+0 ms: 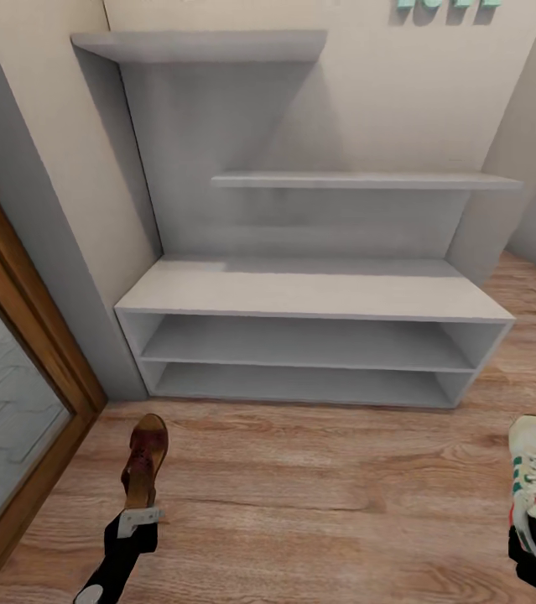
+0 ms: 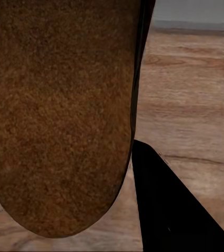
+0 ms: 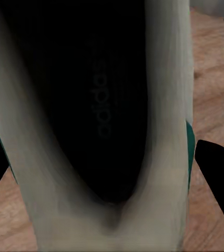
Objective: Pick up the two gym shoes and the two sandals from the corridor floor and place them onto the hallstand (shoe rack) in the corridor, making sure they are on the rack and not on the floor. Arrange them so the two gym shoes are next to each other and the two sandals are next to each other.
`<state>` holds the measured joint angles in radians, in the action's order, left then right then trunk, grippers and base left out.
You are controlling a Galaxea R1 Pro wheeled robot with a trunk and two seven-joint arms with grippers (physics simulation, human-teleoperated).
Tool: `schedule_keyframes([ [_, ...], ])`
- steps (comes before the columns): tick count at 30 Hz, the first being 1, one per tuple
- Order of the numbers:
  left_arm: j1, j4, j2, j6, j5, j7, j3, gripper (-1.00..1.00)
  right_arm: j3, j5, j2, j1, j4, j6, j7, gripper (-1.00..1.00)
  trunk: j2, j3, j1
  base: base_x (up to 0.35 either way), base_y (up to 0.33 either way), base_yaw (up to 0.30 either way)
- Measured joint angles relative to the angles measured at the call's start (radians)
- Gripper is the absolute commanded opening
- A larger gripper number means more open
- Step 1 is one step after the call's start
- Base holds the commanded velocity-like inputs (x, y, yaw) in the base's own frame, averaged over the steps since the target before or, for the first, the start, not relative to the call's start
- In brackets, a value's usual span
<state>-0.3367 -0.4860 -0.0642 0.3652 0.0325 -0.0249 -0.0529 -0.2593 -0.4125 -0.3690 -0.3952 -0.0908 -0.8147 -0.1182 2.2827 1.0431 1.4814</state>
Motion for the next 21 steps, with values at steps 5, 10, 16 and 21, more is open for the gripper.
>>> schedule_keyframes([
  [5,-0.056,-0.023,0.025,-0.141,-0.002,0.001,0.001,-1.00,0.003,-0.107,-0.075,0.000,0.016,0.008,0.006,-1.00,0.000,0.000,0.000,0.000,0.000,0.000],
  [10,-0.137,-0.029,0.055,-0.262,-0.004,0.006,0.002,-1.00,-0.018,-0.161,-0.142,0.000,0.037,0.043,0.026,-1.00,0.000,0.000,0.000,0.000,0.000,0.000],
  [16,-0.236,-0.027,0.108,-0.373,-0.005,0.089,0.003,-1.00,-0.018,-0.237,-0.228,0.000,0.036,0.240,0.082,-1.00,0.000,0.000,0.000,0.000,0.000,0.000],
  [21,-0.359,-0.011,0.133,-0.520,-0.004,0.115,0.005,-1.00,-0.035,-0.303,-0.388,-0.002,-0.037,0.507,0.096,-1.00,0.000,0.000,0.000,0.000,0.000,0.000],
])
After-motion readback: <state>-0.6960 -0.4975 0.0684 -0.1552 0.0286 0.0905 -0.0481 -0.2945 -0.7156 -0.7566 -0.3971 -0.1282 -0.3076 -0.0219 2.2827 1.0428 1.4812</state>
